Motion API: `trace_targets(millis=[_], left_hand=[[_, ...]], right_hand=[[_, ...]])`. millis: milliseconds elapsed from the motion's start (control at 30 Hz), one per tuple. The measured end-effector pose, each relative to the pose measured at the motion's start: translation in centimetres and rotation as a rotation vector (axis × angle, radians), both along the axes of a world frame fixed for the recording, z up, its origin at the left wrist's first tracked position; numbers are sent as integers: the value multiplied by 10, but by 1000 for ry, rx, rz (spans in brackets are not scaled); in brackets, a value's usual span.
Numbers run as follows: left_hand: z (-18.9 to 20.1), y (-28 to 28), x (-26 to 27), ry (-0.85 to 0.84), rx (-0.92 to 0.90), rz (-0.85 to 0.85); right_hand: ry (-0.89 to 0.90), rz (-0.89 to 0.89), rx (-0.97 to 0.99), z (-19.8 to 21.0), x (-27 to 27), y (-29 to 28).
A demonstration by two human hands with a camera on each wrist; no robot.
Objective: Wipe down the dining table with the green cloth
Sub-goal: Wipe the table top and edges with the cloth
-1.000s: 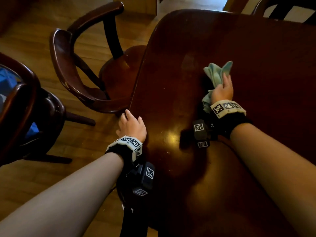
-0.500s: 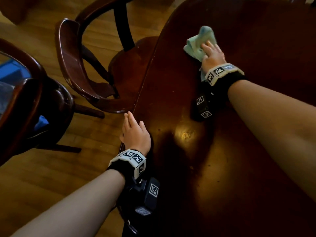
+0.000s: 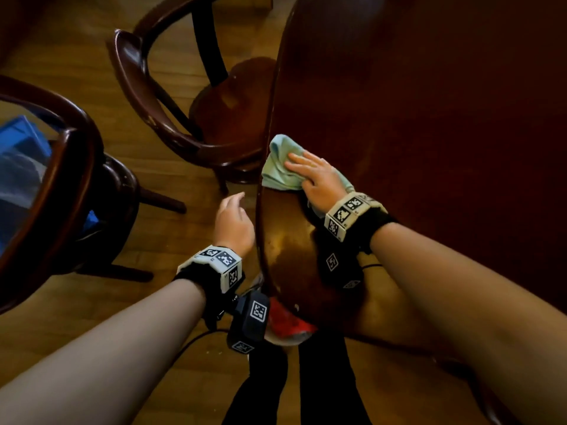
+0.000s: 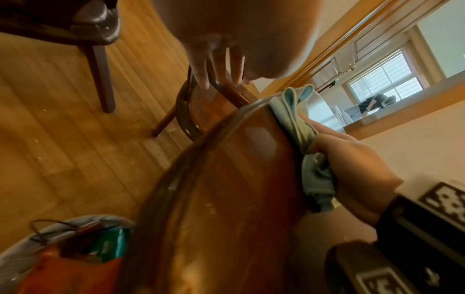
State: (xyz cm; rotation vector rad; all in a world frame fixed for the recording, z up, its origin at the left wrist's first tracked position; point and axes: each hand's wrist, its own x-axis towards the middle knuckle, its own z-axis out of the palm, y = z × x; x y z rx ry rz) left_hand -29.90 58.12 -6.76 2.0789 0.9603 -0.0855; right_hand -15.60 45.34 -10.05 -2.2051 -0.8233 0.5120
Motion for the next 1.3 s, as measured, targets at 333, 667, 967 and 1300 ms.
trace_targets(millis=[333,667,967,1300], left_hand=[[7,12,-87,60,-51,-46],[11,-20,-71,45,-101,-152],[7,-44,-39,111,-106,-188],[-8,-55,-35,117,26,-93]], right_hand=[[111,62,-1,10,-176,-46],[490,-107,159,39,-209,-72],[153,-926,282,57,-78,-144],[-52,-823,-263,5,5,-144]])
